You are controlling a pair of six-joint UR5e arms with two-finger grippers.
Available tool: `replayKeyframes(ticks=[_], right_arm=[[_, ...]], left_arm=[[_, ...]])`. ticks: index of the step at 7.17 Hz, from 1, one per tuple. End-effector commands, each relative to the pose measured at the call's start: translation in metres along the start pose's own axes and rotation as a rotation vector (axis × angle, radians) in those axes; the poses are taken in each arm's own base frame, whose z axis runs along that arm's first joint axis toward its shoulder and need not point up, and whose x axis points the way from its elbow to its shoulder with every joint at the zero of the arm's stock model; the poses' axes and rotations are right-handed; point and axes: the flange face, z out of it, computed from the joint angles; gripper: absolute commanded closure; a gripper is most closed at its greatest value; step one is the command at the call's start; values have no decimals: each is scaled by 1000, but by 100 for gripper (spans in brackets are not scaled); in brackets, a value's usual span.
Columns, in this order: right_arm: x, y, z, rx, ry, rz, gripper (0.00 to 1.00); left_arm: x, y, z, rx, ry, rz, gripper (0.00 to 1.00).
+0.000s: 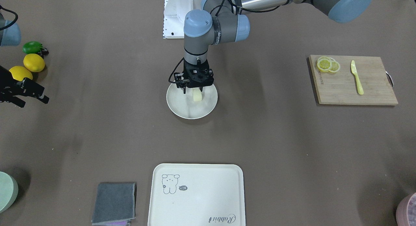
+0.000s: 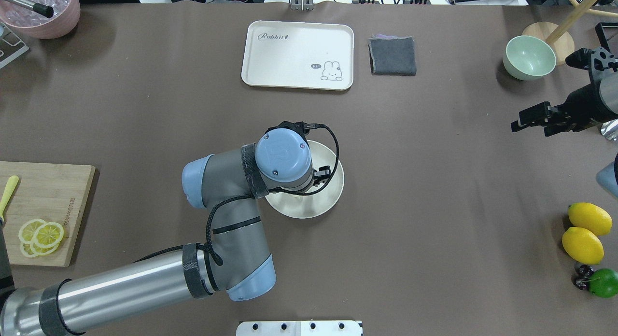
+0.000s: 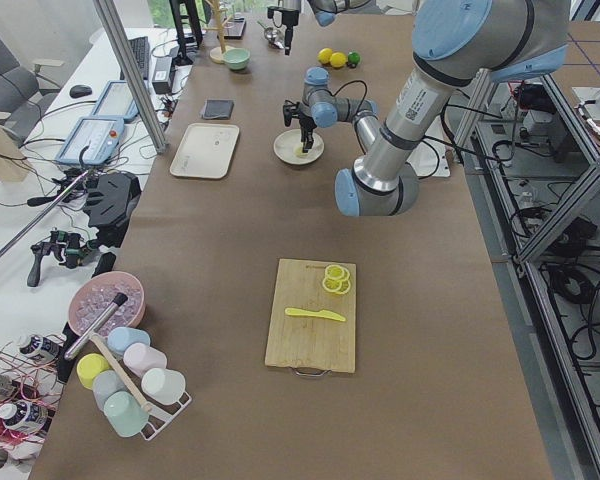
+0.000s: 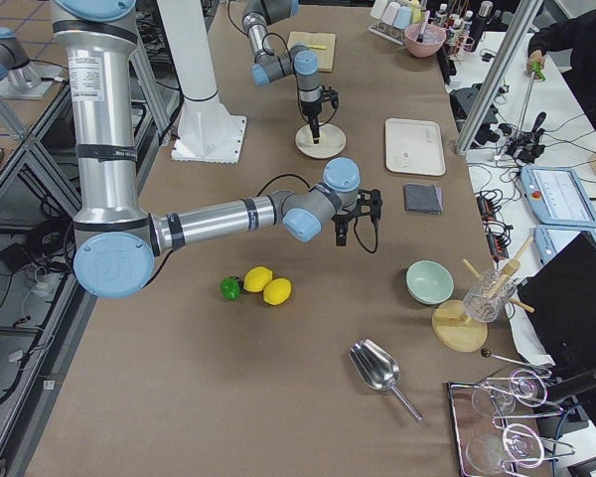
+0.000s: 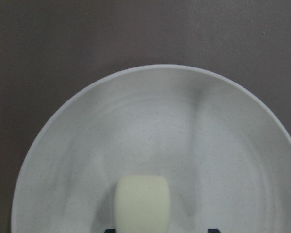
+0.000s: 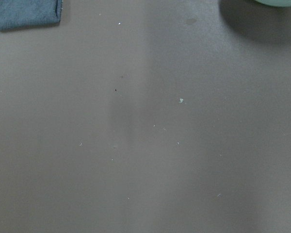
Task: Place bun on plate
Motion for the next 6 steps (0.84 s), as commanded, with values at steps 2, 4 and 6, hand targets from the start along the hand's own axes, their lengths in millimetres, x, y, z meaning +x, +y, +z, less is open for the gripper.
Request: replayKeyframes(ticks=[2, 4, 6], right_arm=[[2, 0, -1, -8, -4, 6, 0], [13, 0, -1, -9, 12, 2, 0], [56, -20, -31, -23, 99, -83, 0]], left_arm=[[-59, -68, -77, 22, -3, 83, 28], [-188, -156, -148, -45, -100, 243, 21], [-329, -241, -190, -87, -180, 427, 3]])
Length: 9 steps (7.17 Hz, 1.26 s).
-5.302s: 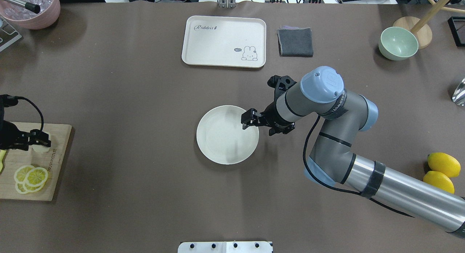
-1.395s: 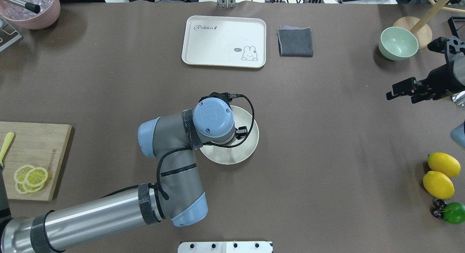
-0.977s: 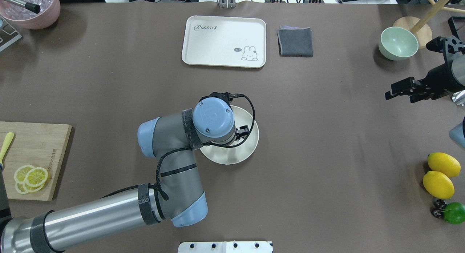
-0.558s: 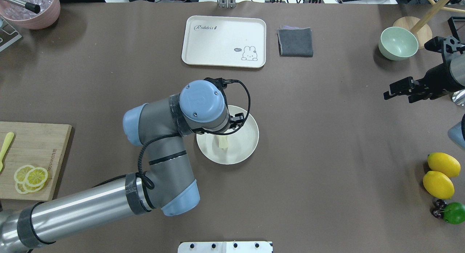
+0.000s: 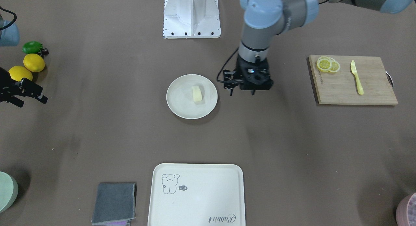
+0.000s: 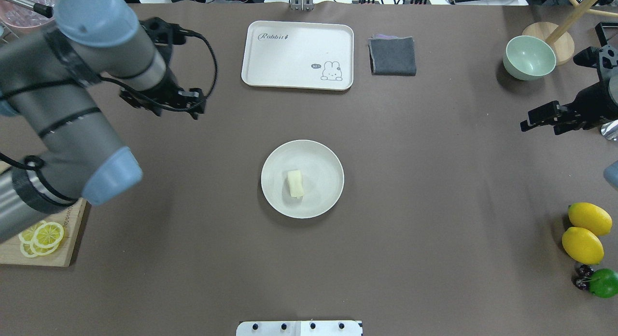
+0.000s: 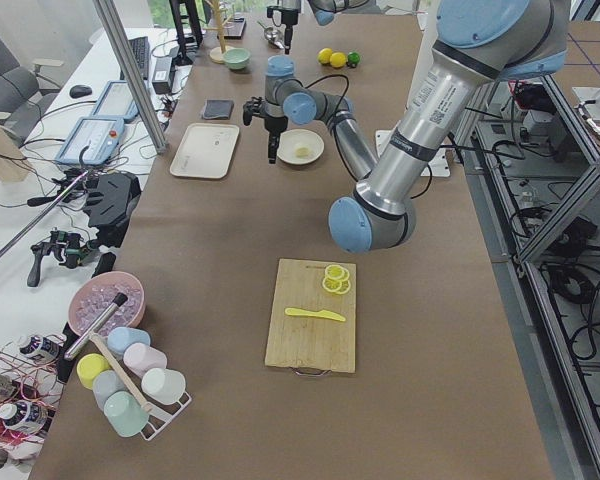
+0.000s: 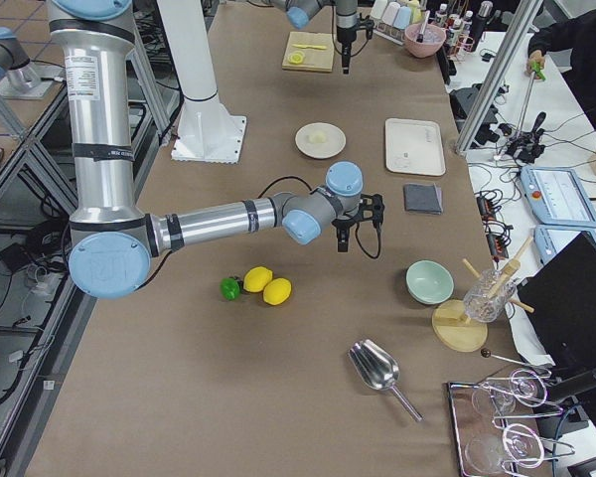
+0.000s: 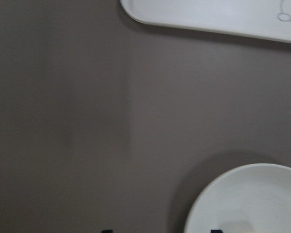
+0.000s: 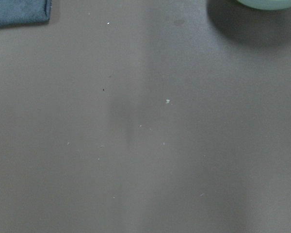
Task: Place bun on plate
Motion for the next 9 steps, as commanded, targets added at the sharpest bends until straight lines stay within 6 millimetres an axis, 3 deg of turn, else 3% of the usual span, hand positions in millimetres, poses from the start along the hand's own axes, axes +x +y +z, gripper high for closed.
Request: replayKeyframes(ticks=[1, 3, 6, 7, 8, 9], right_arm=[[59, -18, -38, -31, 101, -101, 0], [112, -21, -77, -50, 151, -134, 0], [127, -19, -92, -56, 153, -145, 0], [132, -17, -90, -62, 156, -140, 0], [137, -11, -87, -68, 164, -134, 0], [138, -11, -87, -69, 168, -132, 0]], left_arm=[[-183, -11, -28, -58, -19, 152, 3], [-308, 8, -29, -99, 12, 143, 3], [-476, 22, -23, -134, 8, 154, 3], [-503, 37, -7, -125, 29, 168, 3], [-524, 75, 10, -126, 27, 148, 2], [-526, 80, 13, -92, 20, 175, 2]])
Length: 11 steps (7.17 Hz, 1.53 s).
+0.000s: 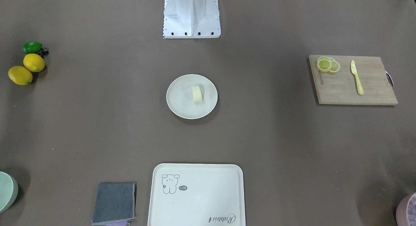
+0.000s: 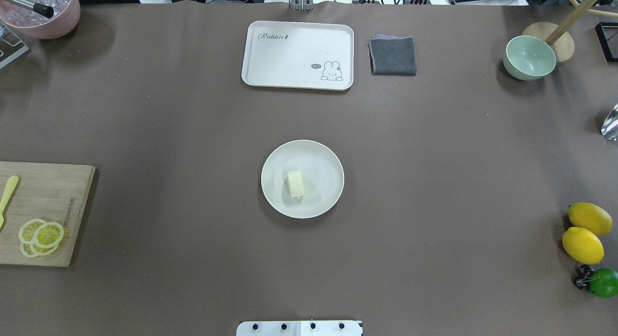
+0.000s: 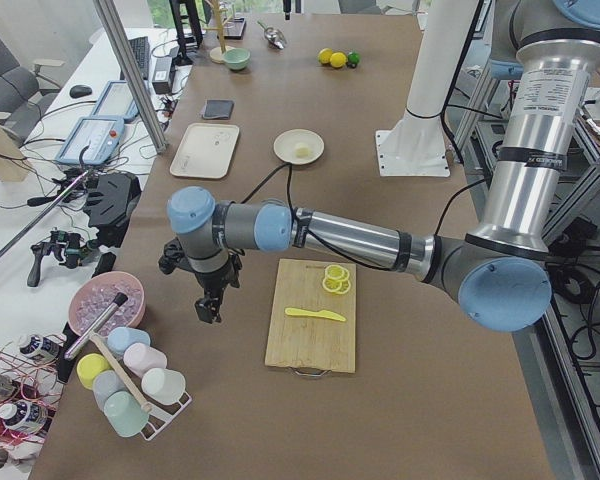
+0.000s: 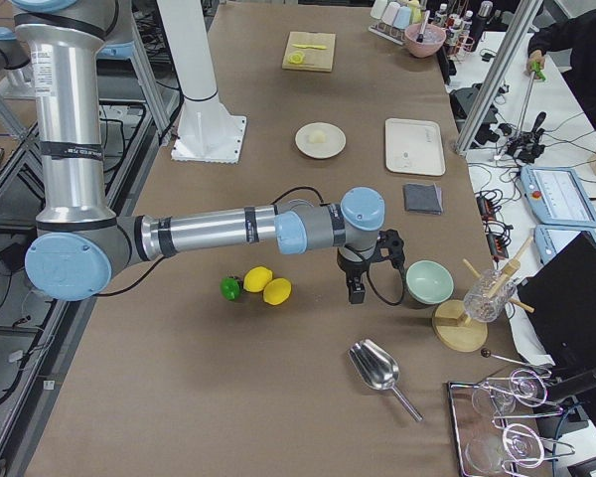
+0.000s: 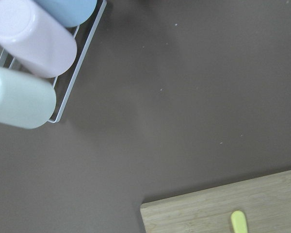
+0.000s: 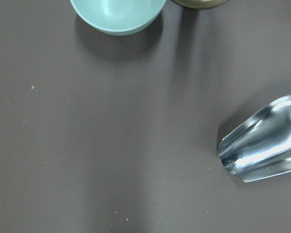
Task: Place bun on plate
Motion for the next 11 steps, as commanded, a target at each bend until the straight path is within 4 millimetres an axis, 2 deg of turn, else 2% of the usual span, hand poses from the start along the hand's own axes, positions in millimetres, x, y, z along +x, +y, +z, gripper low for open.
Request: replayKeyframes(ticks=[1, 2, 3, 4, 5, 6, 8, 9, 10, 11], right_arm=[[9, 9, 8, -17, 9, 15, 0], [12, 12, 11, -22, 8, 20, 0], [19, 28, 16, -31, 6, 31, 0], [21, 34, 17, -37, 8, 35, 0], [20, 33, 16, -34, 9, 32, 0], [24, 40, 19, -42, 7, 40, 0], [24, 49, 16, -39, 8, 39, 0], [24, 49, 16, -39, 8, 41, 0], [25, 51, 10, -30, 7, 46, 0], [29, 56, 14, -40, 14, 53, 0]], left_arm=[[-7, 17, 7, 41, -13, -10, 2], [-1, 11, 6, 36, -11, -101, 2], [7, 18, 10, 28, 0, -139, 2], [18, 35, 8, 39, 35, -130, 2], [25, 38, 10, 43, 77, -124, 2], [26, 43, 13, 40, 78, -117, 2], [33, 67, 32, 54, 76, -59, 2], [31, 92, 38, 70, 63, -49, 2], [28, 97, 41, 75, 62, -49, 2], [28, 98, 42, 73, 61, -59, 2]])
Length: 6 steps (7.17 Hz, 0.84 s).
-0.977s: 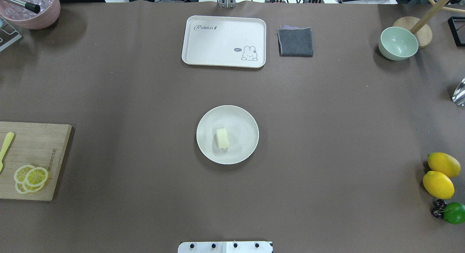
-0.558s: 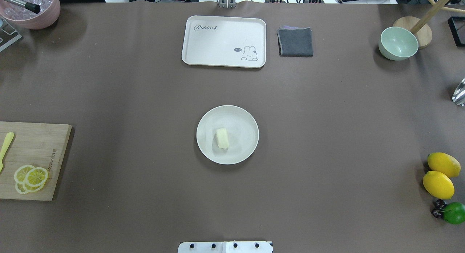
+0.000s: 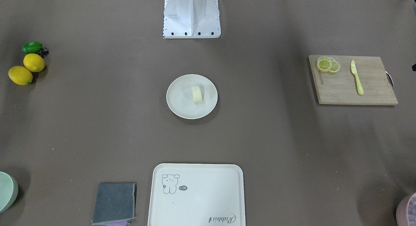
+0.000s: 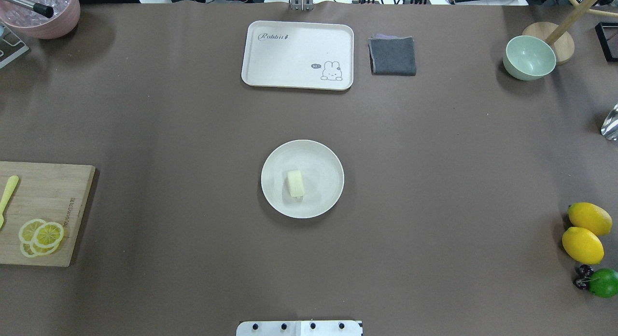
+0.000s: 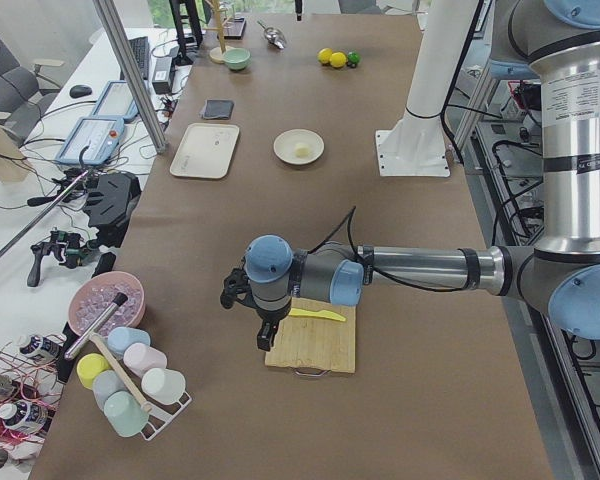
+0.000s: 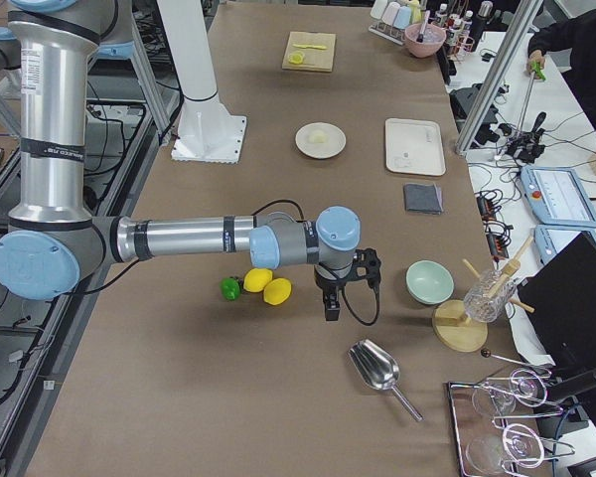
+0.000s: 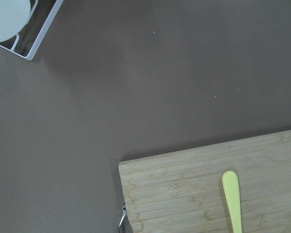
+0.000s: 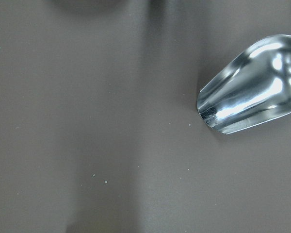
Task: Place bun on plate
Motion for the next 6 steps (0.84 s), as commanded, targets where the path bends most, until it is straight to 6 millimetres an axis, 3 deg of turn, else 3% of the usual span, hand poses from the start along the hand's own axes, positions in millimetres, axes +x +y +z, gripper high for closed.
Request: replayKeyframes(ticks=[1, 6], right_arm=[[-2, 12, -5, 5, -8, -1, 0], [3, 15, -1, -2, 9, -2, 0]], left_arm=[[1, 4, 1, 6, 0, -16, 2], [15, -3, -5, 18, 1, -43, 2]])
